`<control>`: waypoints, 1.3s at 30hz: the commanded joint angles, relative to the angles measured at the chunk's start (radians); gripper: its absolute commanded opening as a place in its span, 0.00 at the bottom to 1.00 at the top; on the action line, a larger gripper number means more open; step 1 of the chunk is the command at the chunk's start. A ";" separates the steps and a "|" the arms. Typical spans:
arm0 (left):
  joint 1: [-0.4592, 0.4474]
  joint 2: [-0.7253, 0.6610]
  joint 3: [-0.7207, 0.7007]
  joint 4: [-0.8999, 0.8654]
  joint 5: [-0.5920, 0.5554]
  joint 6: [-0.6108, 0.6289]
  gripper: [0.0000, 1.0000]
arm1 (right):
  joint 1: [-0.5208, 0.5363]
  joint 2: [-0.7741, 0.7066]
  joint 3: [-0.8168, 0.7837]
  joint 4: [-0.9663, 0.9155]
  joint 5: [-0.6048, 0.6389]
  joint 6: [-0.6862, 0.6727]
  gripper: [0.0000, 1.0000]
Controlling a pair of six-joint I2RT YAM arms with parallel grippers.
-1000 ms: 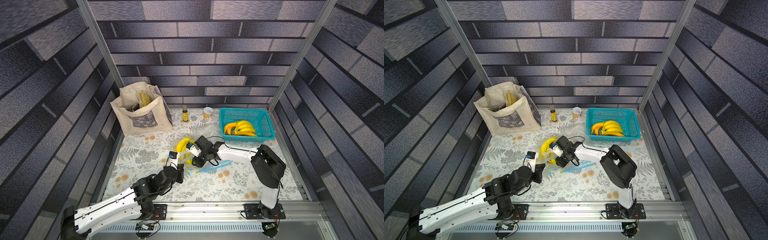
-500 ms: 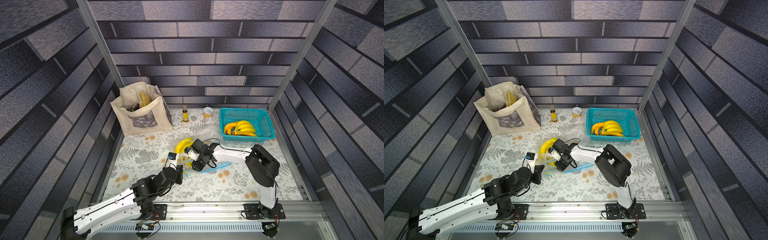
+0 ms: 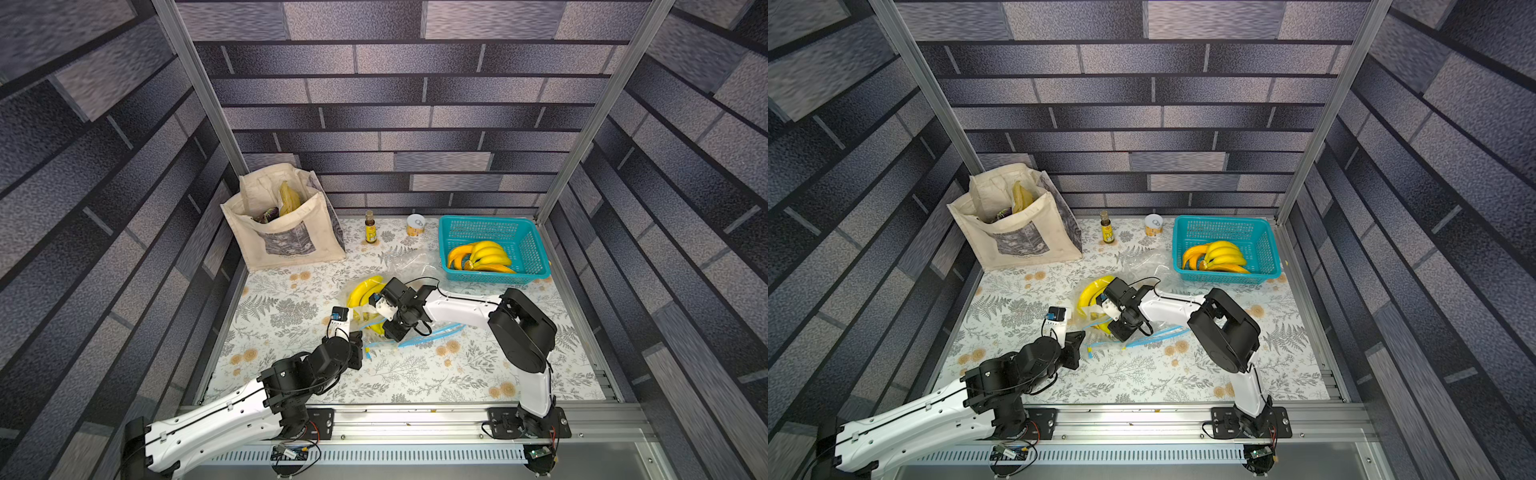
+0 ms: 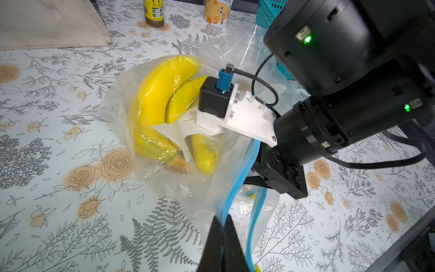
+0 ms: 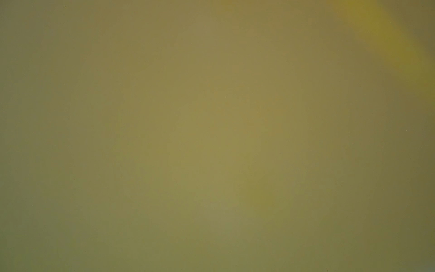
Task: Open the zip-top bag and take out the banana
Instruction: Pick up the banana from the zipper food storage bag.
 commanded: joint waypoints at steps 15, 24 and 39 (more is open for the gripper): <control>-0.018 0.106 0.040 -0.077 -0.077 -0.014 0.00 | -0.005 -0.067 0.108 -0.289 -0.200 -0.020 0.26; -0.019 0.116 0.055 -0.078 -0.095 -0.007 0.00 | -0.004 -0.131 0.076 -0.309 -0.230 -0.021 0.30; -0.026 0.187 0.073 -0.067 -0.109 -0.008 0.01 | -0.015 -0.164 0.103 -0.465 -0.385 -0.077 0.19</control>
